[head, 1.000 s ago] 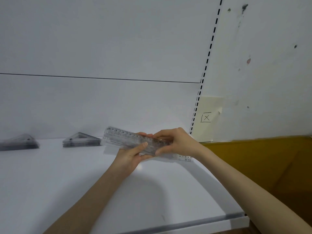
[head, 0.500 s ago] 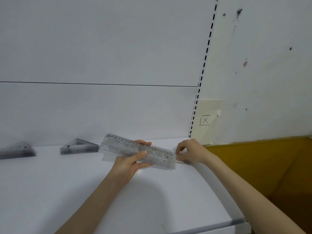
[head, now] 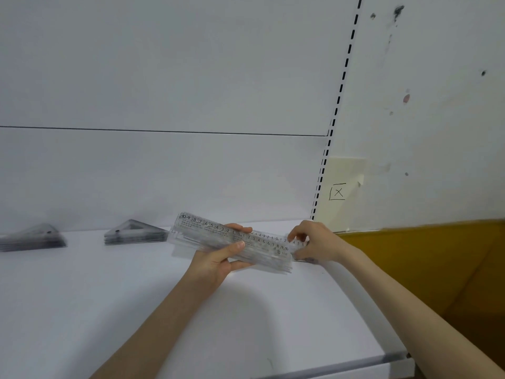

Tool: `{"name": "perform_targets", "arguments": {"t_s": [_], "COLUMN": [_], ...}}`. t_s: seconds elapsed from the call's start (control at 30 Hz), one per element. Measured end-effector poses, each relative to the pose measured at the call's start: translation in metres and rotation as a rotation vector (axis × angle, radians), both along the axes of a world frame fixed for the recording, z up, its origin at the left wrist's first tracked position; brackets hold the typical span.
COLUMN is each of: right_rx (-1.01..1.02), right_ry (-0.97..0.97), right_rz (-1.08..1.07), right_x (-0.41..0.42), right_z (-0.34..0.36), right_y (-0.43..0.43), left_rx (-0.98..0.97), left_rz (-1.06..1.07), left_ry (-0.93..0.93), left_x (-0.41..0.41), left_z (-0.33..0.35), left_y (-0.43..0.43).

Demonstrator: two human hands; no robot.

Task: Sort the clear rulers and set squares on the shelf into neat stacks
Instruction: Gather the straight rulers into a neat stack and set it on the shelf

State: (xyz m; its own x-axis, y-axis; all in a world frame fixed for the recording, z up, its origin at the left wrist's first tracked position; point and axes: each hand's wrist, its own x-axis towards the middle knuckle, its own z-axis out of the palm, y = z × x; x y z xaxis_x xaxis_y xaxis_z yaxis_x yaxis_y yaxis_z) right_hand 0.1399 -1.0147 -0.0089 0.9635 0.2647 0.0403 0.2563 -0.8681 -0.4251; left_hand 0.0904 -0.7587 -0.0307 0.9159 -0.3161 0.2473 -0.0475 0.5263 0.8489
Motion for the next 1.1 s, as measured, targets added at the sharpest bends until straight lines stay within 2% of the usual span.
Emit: {"name": "perform_targets", "arguments": {"t_s": [0.17,0.27,0.37,0.43,0.53,0.6,0.73,0.97,1.1], "right_rx": [0.187,0.439,0.718,0.797,0.793,0.706,0.509,0.499,0.528], "right_ry": [-0.036,-0.103,-0.127,-0.131,-0.101,-0.075,-0.167,-0.201,-0.115], "right_rz": [-0.065,-0.084,-0.017,0.072,0.240,0.311,0.321,0.304,0.339], "right_x": [-0.004,-0.012,-0.026,-0.034,-0.042,-0.044,-0.046,-0.048,-0.045], "right_z": [0.000,0.009,0.025,0.034,0.043,0.044,0.035,0.033,0.030], "right_y": [-0.003,-0.002,0.009,0.020,0.036,0.044,0.057,0.066,0.064], "left_rx": [0.006,0.005,0.016,0.018,0.020,-0.003,-0.048,-0.080,-0.061], "left_rz": [-0.003,-0.008,-0.005,0.004,0.016,0.024,0.005,-0.020,0.012], "left_ry": [-0.002,0.016,0.019,0.021,0.018,0.049,0.040,0.068,0.048], "left_x": [-0.001,0.000,0.000,-0.001,-0.002,-0.003,-0.004,-0.003,-0.005], "left_z": [0.000,-0.001,-0.001,0.000,-0.001,0.001,0.002,0.003,0.003], "left_y": [0.000,-0.001,-0.002,-0.002,-0.003,-0.004,-0.003,-0.002,-0.005]}}
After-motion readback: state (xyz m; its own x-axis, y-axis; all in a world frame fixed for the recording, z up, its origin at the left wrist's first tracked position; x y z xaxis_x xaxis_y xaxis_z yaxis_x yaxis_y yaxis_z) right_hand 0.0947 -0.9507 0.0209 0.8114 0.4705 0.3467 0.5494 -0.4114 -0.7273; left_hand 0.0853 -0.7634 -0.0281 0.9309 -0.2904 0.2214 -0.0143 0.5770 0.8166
